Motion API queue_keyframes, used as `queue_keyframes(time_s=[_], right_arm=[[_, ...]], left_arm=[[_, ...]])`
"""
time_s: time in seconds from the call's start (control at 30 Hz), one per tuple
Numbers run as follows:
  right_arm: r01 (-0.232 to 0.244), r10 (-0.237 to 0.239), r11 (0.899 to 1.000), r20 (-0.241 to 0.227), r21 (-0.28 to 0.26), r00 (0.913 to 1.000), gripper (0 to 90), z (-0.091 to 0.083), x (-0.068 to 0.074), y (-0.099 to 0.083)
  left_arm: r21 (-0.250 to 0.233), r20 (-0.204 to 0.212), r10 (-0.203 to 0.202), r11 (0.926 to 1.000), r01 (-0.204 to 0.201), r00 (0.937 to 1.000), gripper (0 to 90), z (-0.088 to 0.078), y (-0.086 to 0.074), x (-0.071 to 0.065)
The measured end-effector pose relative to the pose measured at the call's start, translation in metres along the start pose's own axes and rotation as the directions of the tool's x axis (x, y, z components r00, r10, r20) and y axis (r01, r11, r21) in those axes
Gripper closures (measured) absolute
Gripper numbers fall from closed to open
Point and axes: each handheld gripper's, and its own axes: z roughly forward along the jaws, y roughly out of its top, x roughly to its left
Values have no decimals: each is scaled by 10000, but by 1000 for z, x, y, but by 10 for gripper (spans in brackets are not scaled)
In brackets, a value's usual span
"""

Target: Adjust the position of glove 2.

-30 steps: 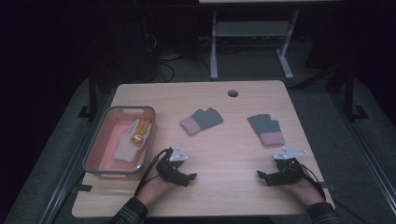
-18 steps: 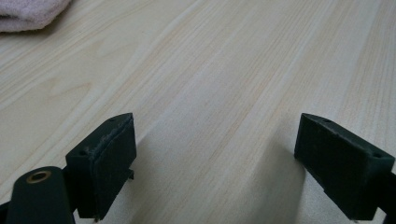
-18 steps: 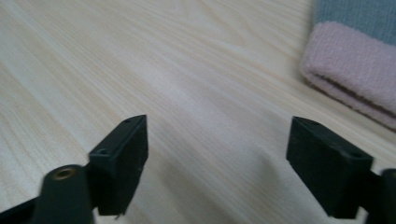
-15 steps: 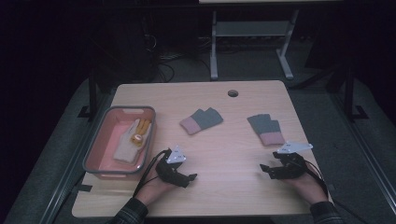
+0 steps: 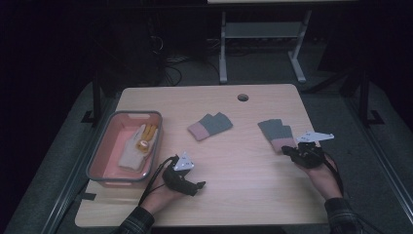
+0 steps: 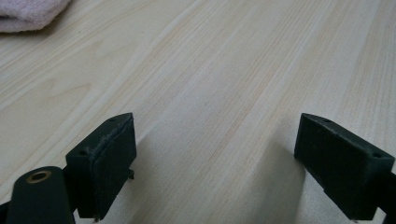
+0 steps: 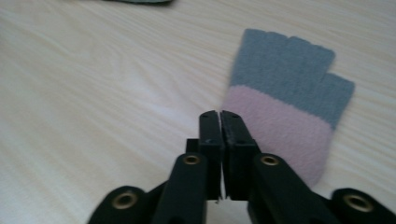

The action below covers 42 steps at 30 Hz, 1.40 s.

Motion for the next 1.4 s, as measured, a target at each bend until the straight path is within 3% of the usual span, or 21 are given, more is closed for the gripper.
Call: queue_keyframes(time_s=[0.5, 0.7, 1.17, 1.4], right_arm=[[-508, 505, 9987, 492, 48, 9975, 900, 32, -35, 12], [-731, 706, 9960, 487, 518, 9963, 900, 46, -45, 4], [-396, 408, 9963, -152, 766, 9991, 900, 42, -38, 4], [-117, 183, 9959, -724, 901, 9972, 900, 41, -30, 6]], left_arm=[[2, 23, 18, 10000, -18, 10000, 123, 0, 0, 0], [1, 25, 12, 10000, -12, 10000, 122, 0, 0, 0], [2, 22, 0, 10000, 0, 10000, 123, 0, 0, 0], [19, 17, 0, 10000, 0, 10000, 123, 0, 0, 0]])
